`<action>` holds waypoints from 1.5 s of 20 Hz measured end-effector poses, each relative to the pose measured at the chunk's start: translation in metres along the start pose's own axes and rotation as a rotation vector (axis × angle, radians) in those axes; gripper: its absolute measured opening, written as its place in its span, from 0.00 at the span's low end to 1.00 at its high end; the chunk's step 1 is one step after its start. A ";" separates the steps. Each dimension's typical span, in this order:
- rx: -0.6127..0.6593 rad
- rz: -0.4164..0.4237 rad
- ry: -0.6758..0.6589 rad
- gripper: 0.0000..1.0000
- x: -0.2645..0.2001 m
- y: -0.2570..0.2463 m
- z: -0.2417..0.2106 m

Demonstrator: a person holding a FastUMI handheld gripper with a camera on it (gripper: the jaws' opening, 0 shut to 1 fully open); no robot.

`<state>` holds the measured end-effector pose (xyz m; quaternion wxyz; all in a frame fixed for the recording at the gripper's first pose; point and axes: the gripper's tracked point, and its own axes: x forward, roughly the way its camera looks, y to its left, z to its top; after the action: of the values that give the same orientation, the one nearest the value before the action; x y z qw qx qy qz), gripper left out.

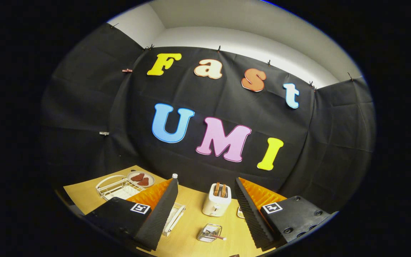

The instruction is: Take the plate from the dish rack, then take the spoon from the basket and place it into the plate.

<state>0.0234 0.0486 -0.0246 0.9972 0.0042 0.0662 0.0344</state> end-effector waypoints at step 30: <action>0.283 -0.157 0.928 0.32 0.202 0.153 -0.264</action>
<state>0.1782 0.2162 -0.3108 0.8518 0.1191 0.5075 -0.0520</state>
